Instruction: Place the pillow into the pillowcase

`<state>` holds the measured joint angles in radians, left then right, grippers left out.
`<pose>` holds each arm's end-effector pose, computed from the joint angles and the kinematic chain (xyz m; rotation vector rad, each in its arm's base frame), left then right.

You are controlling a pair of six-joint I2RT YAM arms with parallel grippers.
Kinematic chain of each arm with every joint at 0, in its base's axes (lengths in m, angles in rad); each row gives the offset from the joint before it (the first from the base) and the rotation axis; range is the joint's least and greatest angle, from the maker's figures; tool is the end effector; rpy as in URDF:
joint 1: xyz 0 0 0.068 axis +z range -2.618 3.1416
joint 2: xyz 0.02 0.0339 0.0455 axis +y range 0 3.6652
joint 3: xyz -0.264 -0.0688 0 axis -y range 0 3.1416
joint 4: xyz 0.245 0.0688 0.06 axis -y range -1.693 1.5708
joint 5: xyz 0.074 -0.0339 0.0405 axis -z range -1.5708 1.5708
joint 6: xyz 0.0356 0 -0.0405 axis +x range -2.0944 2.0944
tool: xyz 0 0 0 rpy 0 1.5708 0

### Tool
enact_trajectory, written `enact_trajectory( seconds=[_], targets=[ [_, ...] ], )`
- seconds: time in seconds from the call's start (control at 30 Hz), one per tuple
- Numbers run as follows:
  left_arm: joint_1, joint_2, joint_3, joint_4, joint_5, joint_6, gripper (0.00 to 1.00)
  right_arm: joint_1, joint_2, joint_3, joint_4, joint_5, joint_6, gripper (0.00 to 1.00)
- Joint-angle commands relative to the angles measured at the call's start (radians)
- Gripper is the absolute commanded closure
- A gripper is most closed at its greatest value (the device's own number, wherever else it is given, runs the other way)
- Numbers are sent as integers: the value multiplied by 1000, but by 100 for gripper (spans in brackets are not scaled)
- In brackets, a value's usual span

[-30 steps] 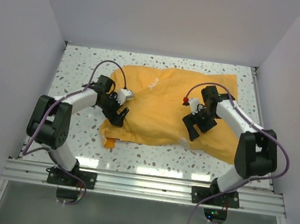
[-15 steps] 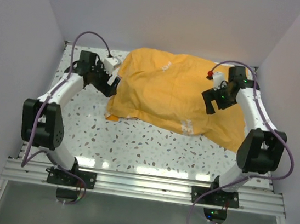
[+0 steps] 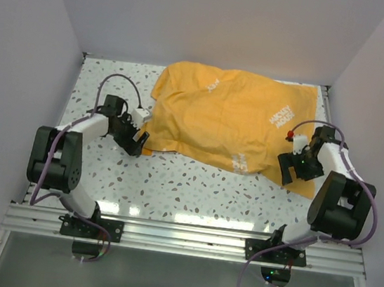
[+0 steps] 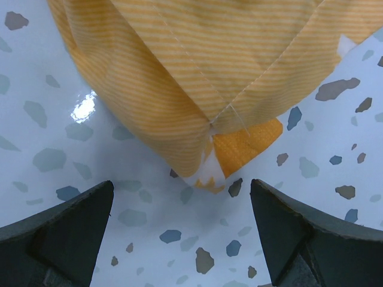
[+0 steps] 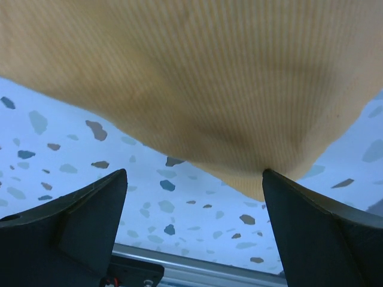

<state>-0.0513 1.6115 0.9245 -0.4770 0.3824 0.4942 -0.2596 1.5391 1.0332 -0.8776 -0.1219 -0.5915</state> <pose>0.2995 -0.0287 0.1700 0.8125 2.5134 -0.3788 0.2673 -0.0665 0.2037 -0.4990 2.8777 0.0491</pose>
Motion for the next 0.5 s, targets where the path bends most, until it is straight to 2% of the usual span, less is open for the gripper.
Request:
enact_trajectory(
  seconds=[0.0,0.1,0.17,0.2,0.27,0.3,0.33,0.37,0.4,0.47],
  targets=[
    [-10,50,4,81,9,21,0,-9,41,-53,155,21,-10,2],
    [-16,102,-3,116,30,7,0,-9,96,-91,247,39,2,3],
    [-25,143,8,132,41,-16,5,-9,134,-87,265,30,12,10],
    [-25,152,19,133,49,-23,15,-9,141,-78,258,4,19,30],
    [-19,159,40,140,62,-46,34,-10,118,-49,233,-25,35,56],
    [-15,153,48,141,78,-55,56,-10,101,-39,224,-53,41,77],
    [-7,142,60,137,90,-69,67,-10,81,-29,212,-68,44,90],
    [8,113,69,129,99,-72,90,-12,34,0,180,-84,51,100],
    [14,96,80,123,101,-74,100,-13,10,16,164,-97,56,100],
    [42,41,128,81,119,-69,100,-21,-46,71,119,-149,67,100]
  ],
)
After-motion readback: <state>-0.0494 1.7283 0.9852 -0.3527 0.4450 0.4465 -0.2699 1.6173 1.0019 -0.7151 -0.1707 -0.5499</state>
